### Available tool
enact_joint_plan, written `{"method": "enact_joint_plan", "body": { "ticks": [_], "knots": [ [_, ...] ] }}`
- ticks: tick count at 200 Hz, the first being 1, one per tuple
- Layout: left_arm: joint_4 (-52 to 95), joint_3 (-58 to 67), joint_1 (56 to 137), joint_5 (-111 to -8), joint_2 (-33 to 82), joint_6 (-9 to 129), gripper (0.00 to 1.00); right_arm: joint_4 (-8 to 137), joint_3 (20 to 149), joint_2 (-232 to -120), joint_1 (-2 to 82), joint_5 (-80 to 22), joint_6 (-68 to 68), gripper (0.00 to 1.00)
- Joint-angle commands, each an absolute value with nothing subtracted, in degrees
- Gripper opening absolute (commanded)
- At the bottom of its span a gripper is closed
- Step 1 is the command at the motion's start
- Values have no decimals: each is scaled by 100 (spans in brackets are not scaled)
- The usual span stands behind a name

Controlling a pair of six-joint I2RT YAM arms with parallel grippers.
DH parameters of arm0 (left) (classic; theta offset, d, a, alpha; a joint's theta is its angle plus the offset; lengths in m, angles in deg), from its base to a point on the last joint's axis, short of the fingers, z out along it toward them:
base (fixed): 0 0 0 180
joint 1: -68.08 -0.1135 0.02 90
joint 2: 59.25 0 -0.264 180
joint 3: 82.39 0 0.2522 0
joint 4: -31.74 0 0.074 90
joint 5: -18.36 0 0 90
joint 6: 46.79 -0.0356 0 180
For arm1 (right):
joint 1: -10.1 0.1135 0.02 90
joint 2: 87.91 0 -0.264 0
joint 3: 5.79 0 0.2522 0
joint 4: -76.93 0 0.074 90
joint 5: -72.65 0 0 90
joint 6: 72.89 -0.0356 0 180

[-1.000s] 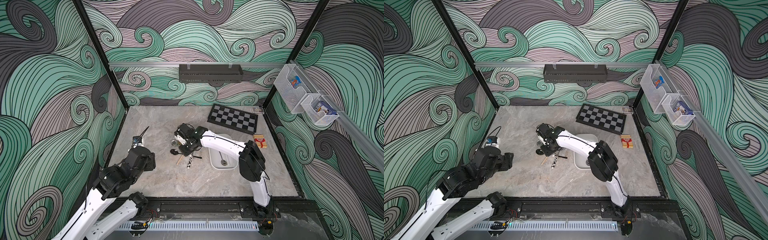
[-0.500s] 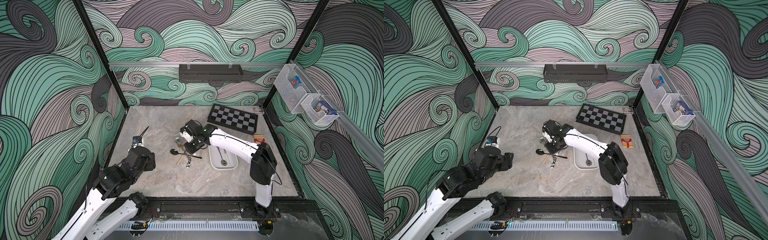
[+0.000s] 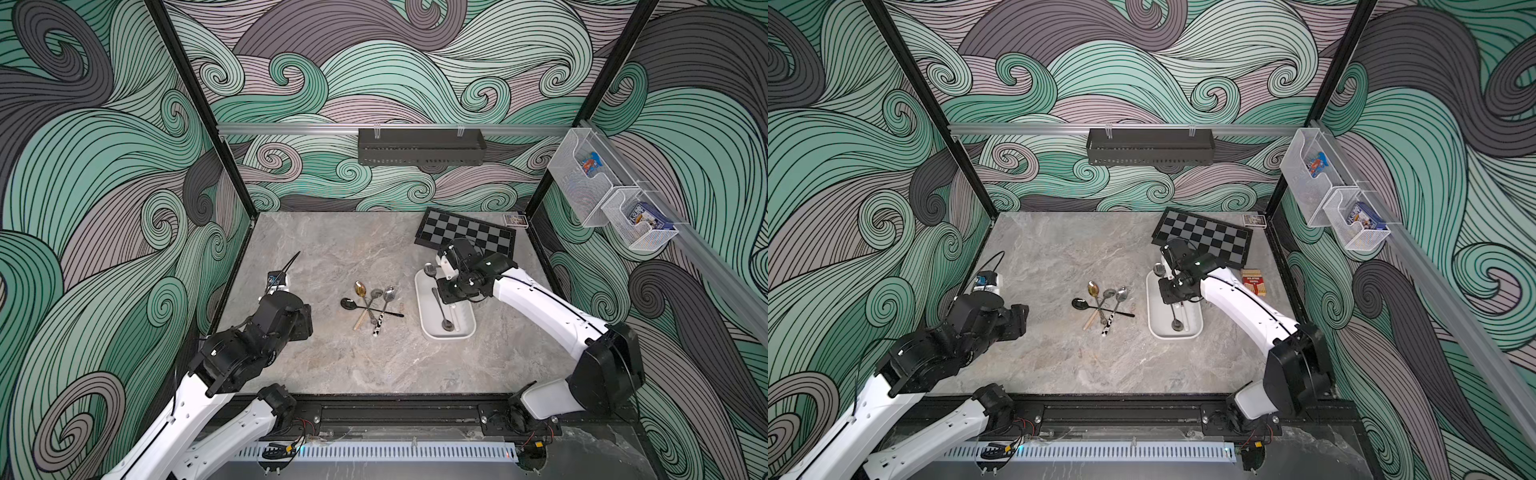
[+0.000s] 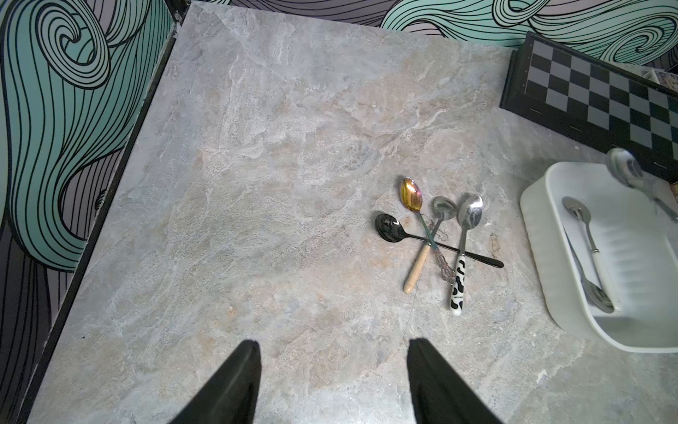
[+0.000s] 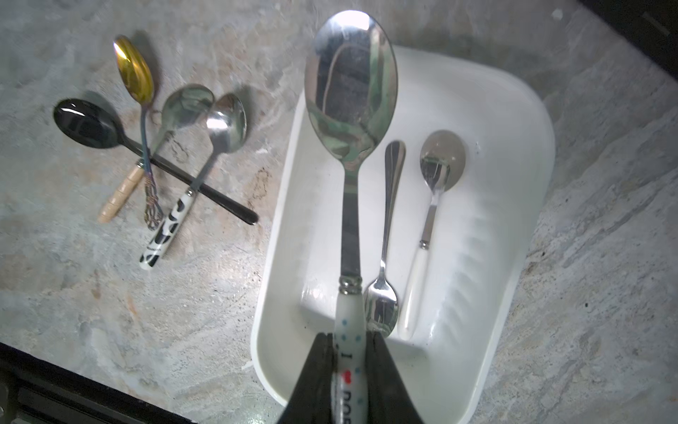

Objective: Put the spoon into the storage box
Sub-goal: Place the spoon in the storage box.

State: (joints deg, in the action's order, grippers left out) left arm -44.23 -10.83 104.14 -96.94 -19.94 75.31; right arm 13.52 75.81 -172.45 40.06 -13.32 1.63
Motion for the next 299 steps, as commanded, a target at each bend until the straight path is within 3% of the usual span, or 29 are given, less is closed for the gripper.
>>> {"method": "enact_joint_plan", "body": {
  "ticks": [1,129,173,183,221,261,299],
  "knots": [
    [-4396,-1124,10377,-9706,-1994,7440,67,1467,7339,-17265,4024,-1300,42,16],
    [-4413,-1119,10377,-9707,-1866,7454,67,2728,7020,-18518,3845,-1126,-248,18],
    [-4403,-1123,10377,-9680,-1805,7442,67,2860,6967,-18691,3849,-1251,-236,25],
    [-4393,-1128,10377,-9657,-1774,7440,67,2863,6959,-18672,3846,-1265,-221,31],
    [-4211,-1173,10377,-9191,-1488,7205,64,2862,6818,-18058,3847,-1305,-172,51],
    [-3330,-1059,10504,-7638,-300,7311,56,2917,6427,-16948,3847,-1007,-187,55],
    [-2789,-395,11219,-7465,1685,7359,51,2910,6040,-16017,3766,-842,-249,56]
  ]
}}
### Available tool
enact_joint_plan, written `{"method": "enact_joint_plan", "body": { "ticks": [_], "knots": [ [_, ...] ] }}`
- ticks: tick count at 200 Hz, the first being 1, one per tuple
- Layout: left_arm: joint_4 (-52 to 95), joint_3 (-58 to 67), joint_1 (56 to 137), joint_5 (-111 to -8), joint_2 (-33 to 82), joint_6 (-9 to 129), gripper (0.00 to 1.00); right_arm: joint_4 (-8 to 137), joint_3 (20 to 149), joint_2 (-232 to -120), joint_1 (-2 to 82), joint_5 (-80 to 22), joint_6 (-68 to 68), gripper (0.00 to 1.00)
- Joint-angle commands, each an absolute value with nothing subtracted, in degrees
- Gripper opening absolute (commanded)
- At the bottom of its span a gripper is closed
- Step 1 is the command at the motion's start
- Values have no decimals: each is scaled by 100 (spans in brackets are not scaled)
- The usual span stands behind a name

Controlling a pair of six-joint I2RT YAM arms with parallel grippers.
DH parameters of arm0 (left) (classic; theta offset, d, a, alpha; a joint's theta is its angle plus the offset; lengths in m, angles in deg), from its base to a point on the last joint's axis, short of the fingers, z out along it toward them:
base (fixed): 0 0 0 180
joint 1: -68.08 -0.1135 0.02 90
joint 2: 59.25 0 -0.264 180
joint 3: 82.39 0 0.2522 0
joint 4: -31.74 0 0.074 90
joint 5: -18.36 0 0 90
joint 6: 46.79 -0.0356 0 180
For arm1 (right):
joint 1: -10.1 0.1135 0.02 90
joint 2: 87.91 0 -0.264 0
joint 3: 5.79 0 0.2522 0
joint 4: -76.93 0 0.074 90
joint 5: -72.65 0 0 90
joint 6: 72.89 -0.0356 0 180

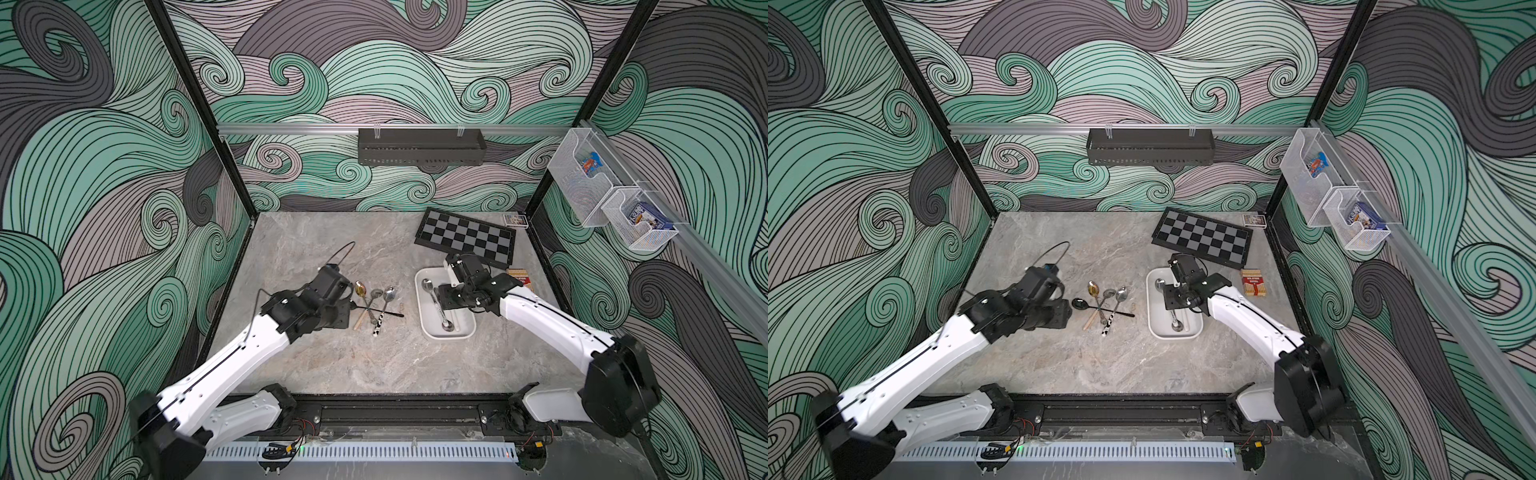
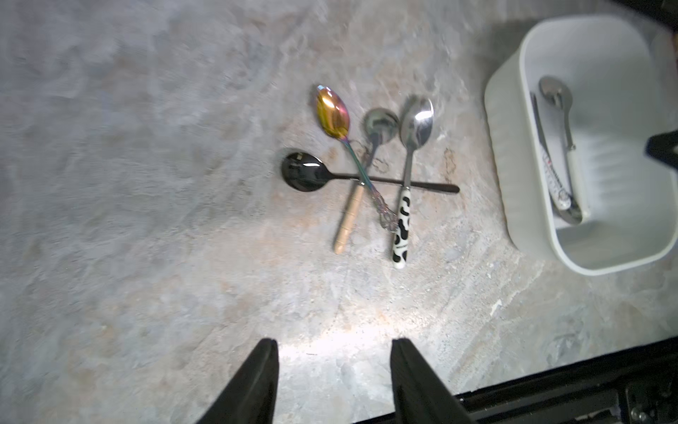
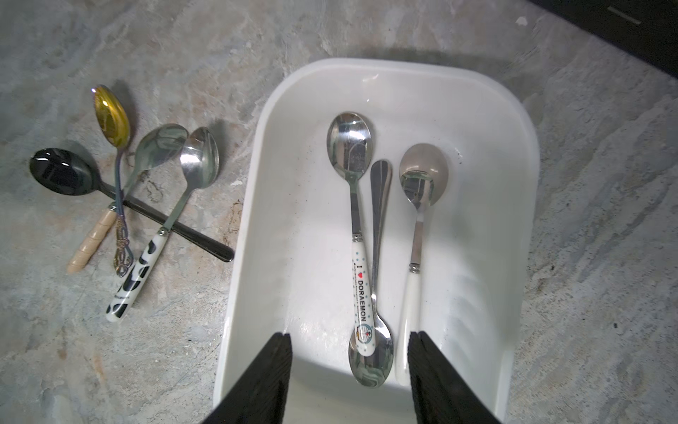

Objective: Put the spoon into the storage box
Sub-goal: Place the spoon in the storage box, then pick up the spoon from the center of the board.

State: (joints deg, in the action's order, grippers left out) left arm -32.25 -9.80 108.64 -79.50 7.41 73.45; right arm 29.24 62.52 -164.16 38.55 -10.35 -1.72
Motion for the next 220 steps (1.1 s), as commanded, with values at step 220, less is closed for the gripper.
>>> {"method": "enact_joint_plan", "body": {
  "ticks": [220],
  "knots": [
    [-2457,735,11137,-7368,5487,7178,41,2982,5738,-15822,3752,-892,-288,56]
  ]
}}
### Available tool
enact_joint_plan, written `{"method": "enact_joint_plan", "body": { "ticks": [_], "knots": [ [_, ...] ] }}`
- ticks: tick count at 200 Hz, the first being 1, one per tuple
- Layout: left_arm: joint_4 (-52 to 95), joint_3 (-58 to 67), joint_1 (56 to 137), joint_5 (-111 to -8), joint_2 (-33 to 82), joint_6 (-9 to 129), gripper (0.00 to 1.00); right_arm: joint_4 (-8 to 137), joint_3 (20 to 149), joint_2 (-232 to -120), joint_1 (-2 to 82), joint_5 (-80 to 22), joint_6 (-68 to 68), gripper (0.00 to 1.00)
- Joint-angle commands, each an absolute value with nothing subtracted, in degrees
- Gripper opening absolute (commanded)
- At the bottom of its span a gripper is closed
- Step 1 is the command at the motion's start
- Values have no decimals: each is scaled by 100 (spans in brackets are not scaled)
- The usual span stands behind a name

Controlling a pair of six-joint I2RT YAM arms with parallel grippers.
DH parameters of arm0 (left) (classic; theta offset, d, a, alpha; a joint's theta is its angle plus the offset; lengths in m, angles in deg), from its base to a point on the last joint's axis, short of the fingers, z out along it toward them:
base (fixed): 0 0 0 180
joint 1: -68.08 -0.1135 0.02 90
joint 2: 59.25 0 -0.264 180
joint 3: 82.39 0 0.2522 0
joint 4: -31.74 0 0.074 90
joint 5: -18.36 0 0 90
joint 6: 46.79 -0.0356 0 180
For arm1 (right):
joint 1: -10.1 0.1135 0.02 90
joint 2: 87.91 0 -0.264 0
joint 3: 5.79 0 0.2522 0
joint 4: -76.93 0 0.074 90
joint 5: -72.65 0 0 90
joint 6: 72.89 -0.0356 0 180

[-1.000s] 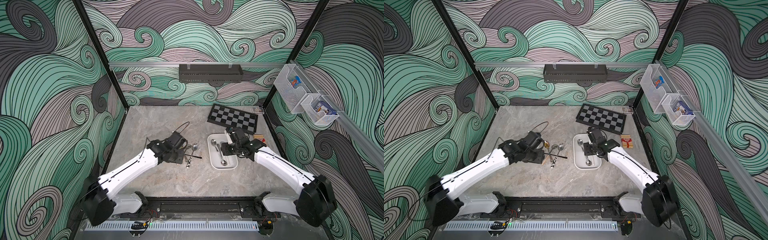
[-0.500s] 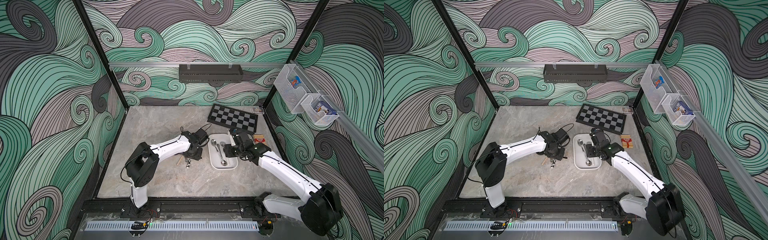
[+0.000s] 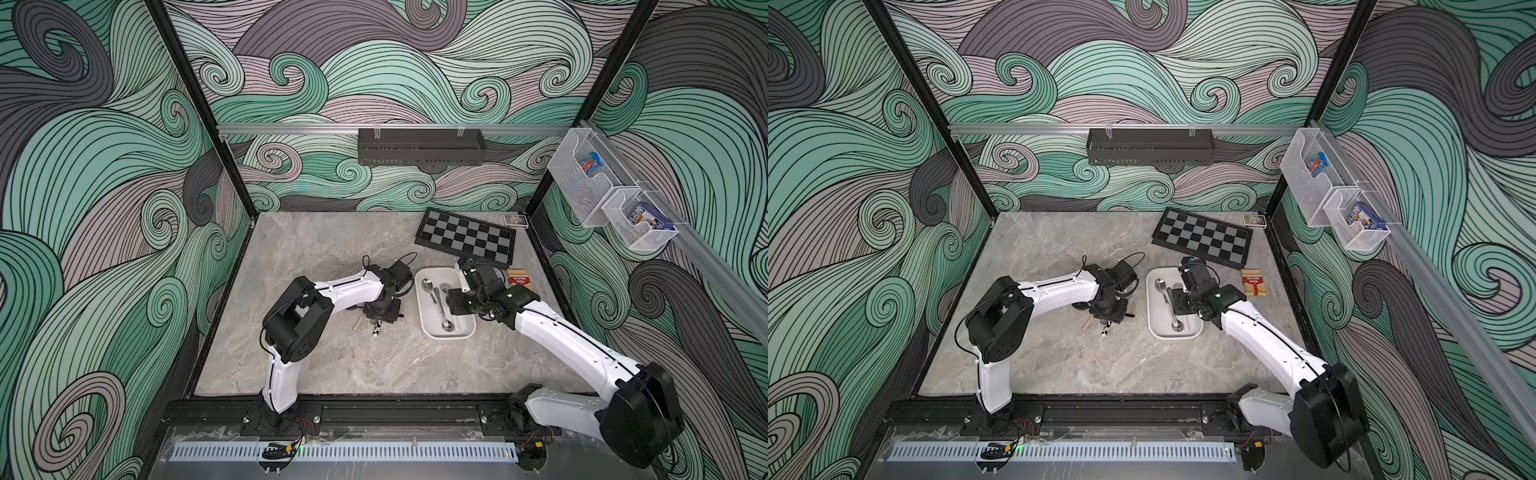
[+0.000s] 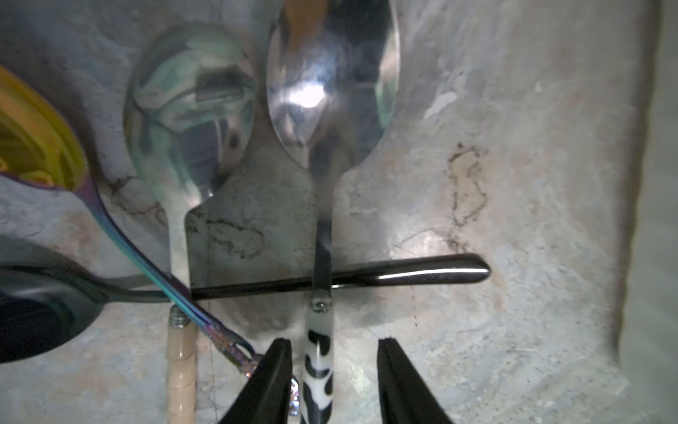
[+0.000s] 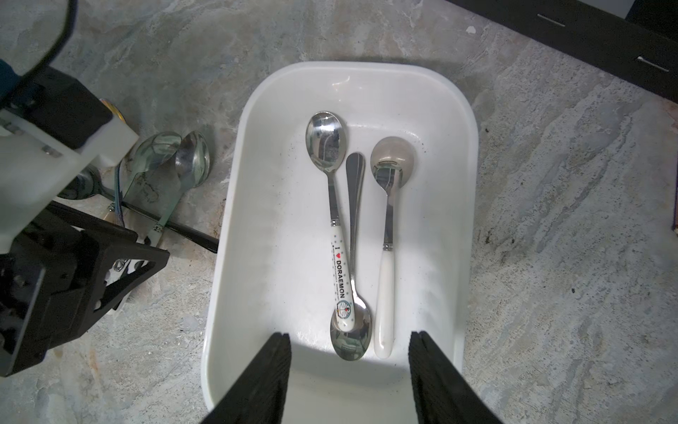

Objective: Put the spoon into the storage box
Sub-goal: Pick up the spoon from the center of the board.

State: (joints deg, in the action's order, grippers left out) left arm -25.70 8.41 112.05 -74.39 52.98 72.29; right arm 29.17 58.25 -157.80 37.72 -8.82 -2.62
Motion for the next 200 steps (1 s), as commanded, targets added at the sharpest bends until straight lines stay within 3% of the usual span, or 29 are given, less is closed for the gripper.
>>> {"method": "enact_joint_plan", "body": {
  "ticks": [1,44,115,200],
  "knots": [
    [-2456,733,11135,-7367,5494,7177,41,2979,5737,-15823,3748,-892,-286,56],
    [-2346,600,11133,-7350,5609,7239,31,2998,5728,-15841,3744,-874,-284,56],
    [-2479,559,11161,-7477,5246,7463,0,3104,5632,-15716,3745,-999,-289,56],
    [-3080,1187,11877,-7506,3774,8123,0,3298,5499,-15602,3342,-836,-404,56]
  ]
}}
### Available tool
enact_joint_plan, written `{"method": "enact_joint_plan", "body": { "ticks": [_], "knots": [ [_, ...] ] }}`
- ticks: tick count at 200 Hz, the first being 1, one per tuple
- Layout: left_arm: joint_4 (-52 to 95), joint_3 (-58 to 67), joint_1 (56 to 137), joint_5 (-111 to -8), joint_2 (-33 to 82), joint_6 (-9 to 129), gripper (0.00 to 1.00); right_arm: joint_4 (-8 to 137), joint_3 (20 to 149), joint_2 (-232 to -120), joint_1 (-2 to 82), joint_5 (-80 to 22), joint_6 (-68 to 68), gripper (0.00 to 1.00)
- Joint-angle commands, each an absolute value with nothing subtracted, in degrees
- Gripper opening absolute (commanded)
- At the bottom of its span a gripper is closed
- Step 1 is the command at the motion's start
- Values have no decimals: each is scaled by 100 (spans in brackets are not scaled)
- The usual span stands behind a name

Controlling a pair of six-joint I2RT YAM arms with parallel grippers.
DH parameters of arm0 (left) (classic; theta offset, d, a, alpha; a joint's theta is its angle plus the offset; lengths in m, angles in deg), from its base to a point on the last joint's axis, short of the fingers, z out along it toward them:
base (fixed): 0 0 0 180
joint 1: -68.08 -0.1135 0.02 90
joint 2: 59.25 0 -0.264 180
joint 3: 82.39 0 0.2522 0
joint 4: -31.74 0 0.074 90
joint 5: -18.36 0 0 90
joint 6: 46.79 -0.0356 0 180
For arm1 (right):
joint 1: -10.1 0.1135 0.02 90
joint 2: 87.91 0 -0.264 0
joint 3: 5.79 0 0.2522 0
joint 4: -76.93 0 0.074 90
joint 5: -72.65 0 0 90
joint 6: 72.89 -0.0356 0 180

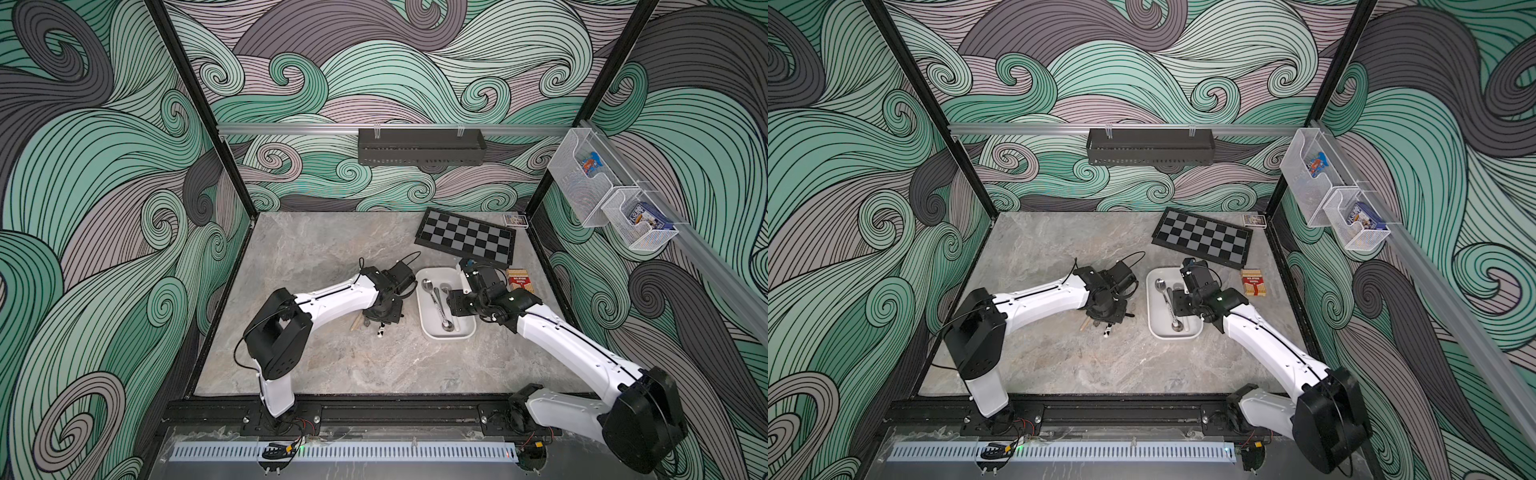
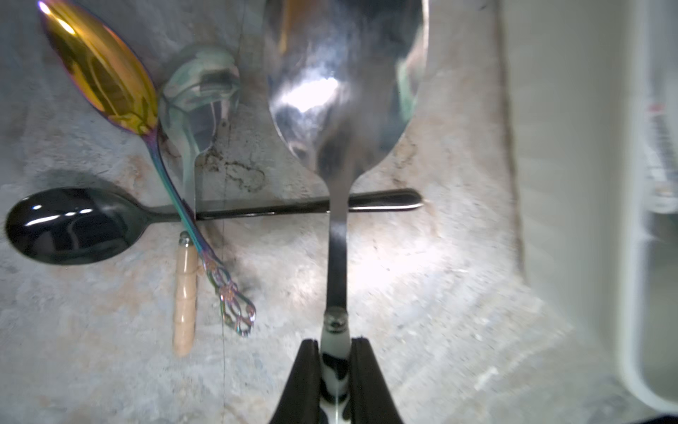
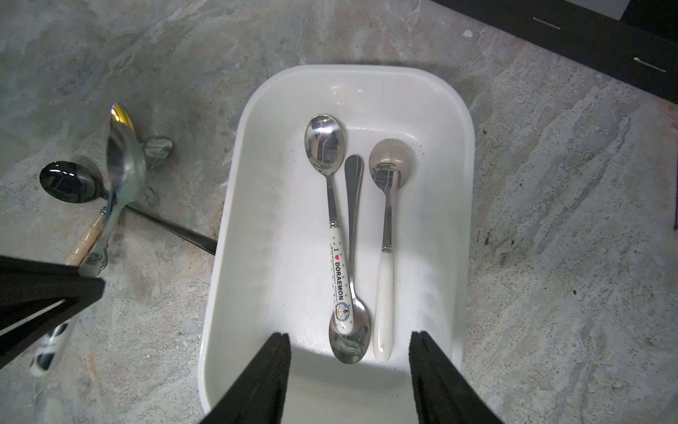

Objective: Put the spoon into the storage box
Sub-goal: Pick up the spoon from the center of the board, then place the spoon in the storage box.

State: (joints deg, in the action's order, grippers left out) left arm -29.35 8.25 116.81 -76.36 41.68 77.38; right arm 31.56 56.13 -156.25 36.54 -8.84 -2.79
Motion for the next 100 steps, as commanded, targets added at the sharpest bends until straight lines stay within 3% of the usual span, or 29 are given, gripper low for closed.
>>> {"method": "enact_joint_plan", "body": {
  "ticks": [1,62,100],
  "knots": [
    [-3058,1192,11887,-7485,3767,8125,0,3299,5504,-15603,3305,-849,-415,56],
    [-2706,2105,12320,-7261,4194,8726,0,3400,5314,-15089,1855,-1392,-919,55],
    [-2801,3181,12578,-7611,5129,9085,0,3459,5132,-14859,1643,-1296,-1008,55]
  ]
}}
